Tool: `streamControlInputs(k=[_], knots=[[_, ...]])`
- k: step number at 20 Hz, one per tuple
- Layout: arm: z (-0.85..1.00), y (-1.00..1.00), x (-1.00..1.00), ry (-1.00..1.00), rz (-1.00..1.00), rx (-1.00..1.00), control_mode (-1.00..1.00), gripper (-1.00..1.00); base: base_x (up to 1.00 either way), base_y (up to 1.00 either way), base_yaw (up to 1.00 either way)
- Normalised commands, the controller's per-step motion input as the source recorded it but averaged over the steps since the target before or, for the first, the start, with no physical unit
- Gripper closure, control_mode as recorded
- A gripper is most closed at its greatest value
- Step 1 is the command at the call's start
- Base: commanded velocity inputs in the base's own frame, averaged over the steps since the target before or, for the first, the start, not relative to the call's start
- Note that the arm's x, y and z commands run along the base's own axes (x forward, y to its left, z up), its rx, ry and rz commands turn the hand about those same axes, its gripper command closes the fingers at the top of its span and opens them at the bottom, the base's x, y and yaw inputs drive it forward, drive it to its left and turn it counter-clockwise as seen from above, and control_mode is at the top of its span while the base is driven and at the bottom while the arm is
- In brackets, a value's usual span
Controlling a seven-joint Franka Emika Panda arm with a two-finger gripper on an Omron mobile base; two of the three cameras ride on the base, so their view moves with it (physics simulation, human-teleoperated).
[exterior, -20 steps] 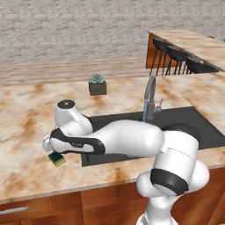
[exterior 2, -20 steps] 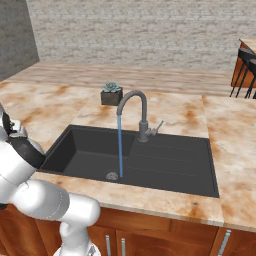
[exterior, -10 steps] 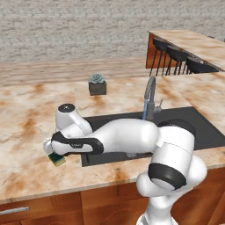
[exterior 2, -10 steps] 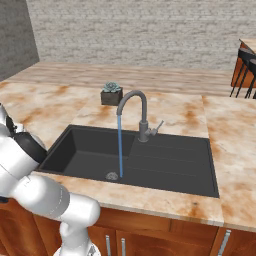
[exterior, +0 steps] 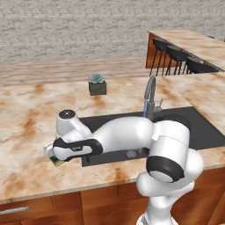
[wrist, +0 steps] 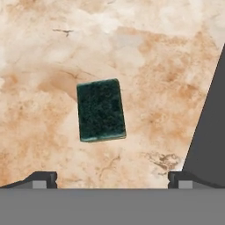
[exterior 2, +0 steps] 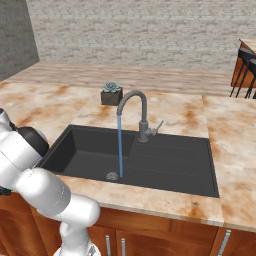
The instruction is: Soak the sponge with water for a few seconds and then drop it inside the sink.
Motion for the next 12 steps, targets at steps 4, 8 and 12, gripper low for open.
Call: streamControlInputs(k=[4, 8, 12], knots=[[-0.08, 0.28, 0.14, 0.00, 0.00, -0.01, -1.00, -1.00, 0.00, 0.00, 0.00], [0.00, 0.32, 0.21, 0.00, 0.00, -0.02, -1.00, -1.00, 0.00, 0.00, 0.00], [0.00, 0.21, 0.28, 0.00, 0.00, -0.05, -1.00, -1.00, 0.00, 0.00, 0.00]])
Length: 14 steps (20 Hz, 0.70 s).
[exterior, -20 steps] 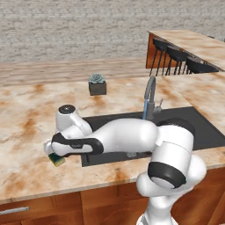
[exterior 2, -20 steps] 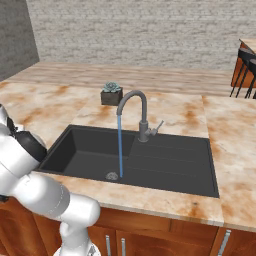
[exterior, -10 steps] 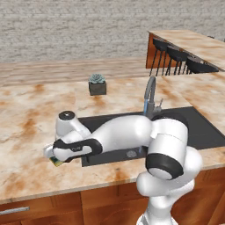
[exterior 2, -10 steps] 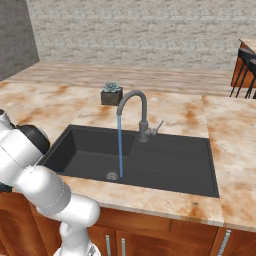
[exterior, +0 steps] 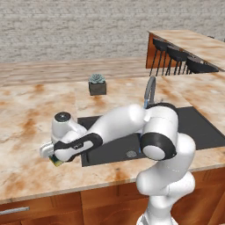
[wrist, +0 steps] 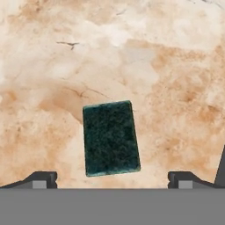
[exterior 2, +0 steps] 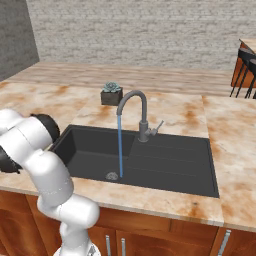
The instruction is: Soak the sponge with water for a few seconds and then drop it inside the sink.
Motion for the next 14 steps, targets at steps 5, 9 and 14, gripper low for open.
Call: streamControlInputs(k=[5, 9, 14], knots=[[0.00, 0.04, 0.27, 0.00, 0.00, -0.09, -1.00, -1.00, 0.00, 0.00, 0.00], [-0.10, 0.11, 0.14, 0.00, 0.00, -0.08, -1.00, -1.00, 0.00, 0.00, 0.00], [-0.09, 0.20, 0.00, 0.01, 0.00, -0.02, -1.00, -1.00, 0.00, 0.00, 0.00]])
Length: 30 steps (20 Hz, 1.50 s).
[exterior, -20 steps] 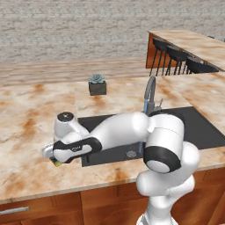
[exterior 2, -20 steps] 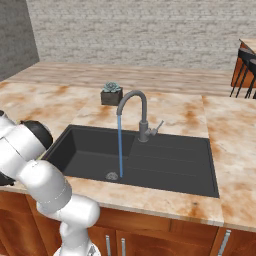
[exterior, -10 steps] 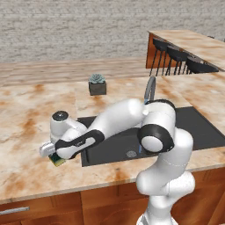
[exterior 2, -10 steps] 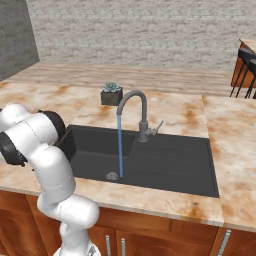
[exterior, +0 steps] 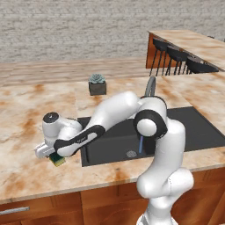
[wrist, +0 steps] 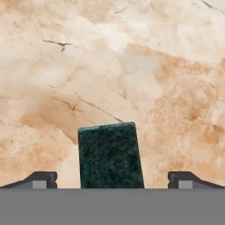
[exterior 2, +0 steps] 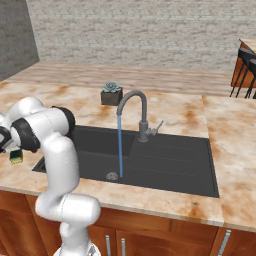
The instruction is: Soak the sponge with water for a few seconds and then drop it inside the sink.
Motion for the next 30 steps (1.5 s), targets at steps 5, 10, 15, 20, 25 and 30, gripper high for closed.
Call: streamControlInputs(k=[5, 10, 15, 20, 25, 30], knots=[[-0.09, 0.16, 0.00, 0.05, 0.00, 0.00, -1.00, -1.00, 0.00, 0.00, 0.00], [-0.11, 0.01, 0.00, 0.10, 0.00, 0.00, -1.00, -1.00, 0.00, 0.00, 0.00], [-0.14, -0.05, 0.00, 0.09, 0.00, 0.00, -1.00, -1.00, 0.00, 0.00, 0.00], [-0.04, -0.24, 0.00, 0.01, 0.01, 0.00, -1.00, -1.00, 0.00, 0.00, 0.00], [0.02, -0.03, 0.00, 0.00, 0.00, -0.02, -1.00, -1.00, 0.00, 0.00, 0.00], [-0.02, 0.00, 0.00, 0.00, 0.00, 0.00, -1.00, -1.00, 0.00, 0.00, 0.00]])
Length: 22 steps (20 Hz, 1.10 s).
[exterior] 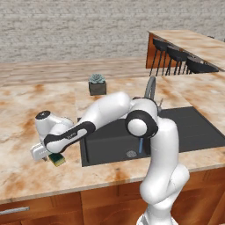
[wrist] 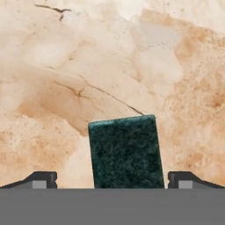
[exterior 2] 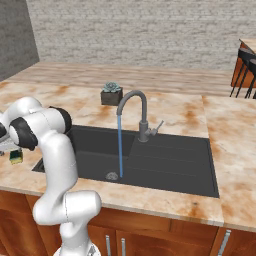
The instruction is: Soak the sponge with water for a few seconds and then drop it inside the sink.
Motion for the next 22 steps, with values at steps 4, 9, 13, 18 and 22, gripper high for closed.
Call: streamControlInputs(k=[4, 9, 13, 18, 22], knots=[[-0.22, 0.00, 0.00, 0.00, 0.00, 0.00, -1.00, -1.00, 0.00, 0.00, 0.00], [-0.18, 0.00, 0.03, -0.01, 0.00, 0.00, -1.00, -1.00, 0.00, 0.00, 0.00], [-0.03, 0.00, 0.05, -0.02, 0.00, 0.00, -1.00, -1.00, 0.00, 0.00, 0.00], [-0.17, 0.00, 0.02, 0.00, 0.00, 0.00, -1.00, -1.00, 0.00, 0.00, 0.00], [-0.21, -0.06, 0.06, 0.00, 0.02, 0.00, -1.00, -1.00, 0.00, 0.00, 0.00]])
